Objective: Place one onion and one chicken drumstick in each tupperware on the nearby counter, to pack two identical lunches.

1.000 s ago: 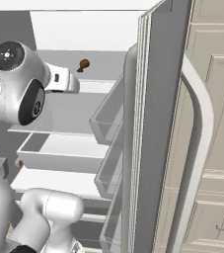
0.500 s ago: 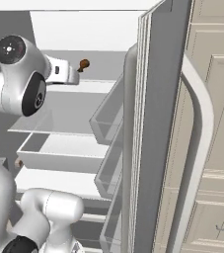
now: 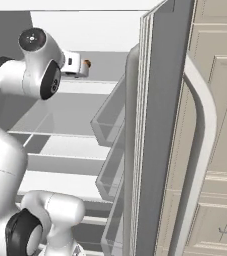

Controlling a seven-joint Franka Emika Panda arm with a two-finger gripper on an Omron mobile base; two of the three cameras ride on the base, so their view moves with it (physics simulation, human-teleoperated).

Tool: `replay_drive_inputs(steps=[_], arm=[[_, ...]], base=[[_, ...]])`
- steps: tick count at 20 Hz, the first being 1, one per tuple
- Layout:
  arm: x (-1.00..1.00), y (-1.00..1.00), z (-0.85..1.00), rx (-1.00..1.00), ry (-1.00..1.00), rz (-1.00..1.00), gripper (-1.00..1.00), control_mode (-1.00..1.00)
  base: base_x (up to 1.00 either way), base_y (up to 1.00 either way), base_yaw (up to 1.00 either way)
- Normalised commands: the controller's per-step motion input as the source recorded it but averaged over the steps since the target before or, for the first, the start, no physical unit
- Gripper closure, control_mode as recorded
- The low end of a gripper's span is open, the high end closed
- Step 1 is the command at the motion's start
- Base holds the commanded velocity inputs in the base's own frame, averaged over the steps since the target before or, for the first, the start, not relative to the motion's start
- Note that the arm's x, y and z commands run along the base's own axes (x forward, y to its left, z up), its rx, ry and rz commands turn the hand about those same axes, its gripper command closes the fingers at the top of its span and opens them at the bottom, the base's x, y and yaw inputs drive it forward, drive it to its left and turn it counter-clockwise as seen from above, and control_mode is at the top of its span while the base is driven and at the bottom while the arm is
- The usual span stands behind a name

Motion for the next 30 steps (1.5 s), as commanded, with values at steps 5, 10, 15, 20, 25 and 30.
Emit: replay_drive_inputs(steps=[5,10,15,20,25,30], arm=[[0.83,0.04,-0.06,0.00,0.05,0.00,-1.00,-1.00],[0.80,0.03,-0.05,0.00,0.07,0.00,-1.00,-1.00],[0.78,0.00,-0.06,0.00,0.07,0.00,-1.00,-1.00],[0.71,0.00,-0.11,0.00,0.05,0.00,-1.00,-1.00],[0.51,0.06,-0.30,0.00,-0.04,0.00,-1.00,-1.00],[0.41,0.06,-0.34,0.00,-0.08,0.00,-1.00,-1.00]], base=[[0.00,0.00,0.00],[0.00,0.00,0.00],[0.00,0.00,0.00],[0.00,0.00,0.00],[0.00,0.00,0.00],[0.00,0.00,0.00]])
